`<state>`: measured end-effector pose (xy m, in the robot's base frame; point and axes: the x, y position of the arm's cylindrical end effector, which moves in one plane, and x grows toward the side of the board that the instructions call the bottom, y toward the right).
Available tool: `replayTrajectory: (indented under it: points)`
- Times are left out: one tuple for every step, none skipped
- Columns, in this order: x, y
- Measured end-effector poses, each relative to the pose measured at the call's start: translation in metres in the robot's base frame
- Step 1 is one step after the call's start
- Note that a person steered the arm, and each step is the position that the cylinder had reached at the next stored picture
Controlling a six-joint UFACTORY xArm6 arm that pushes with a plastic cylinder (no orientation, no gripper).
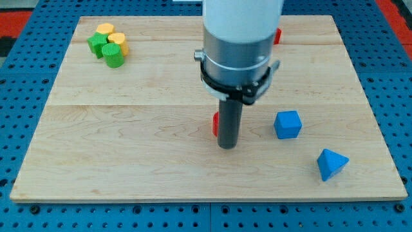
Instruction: Move the red circle towards the red star
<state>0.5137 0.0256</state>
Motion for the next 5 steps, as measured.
replayTrajectory:
  points:
    - [-0.023,-0.021]
    - [-0.056,-0.021]
    - [-0.090,-0.013]
    - [-0.124,0.012]
    - [-0.156,0.038]
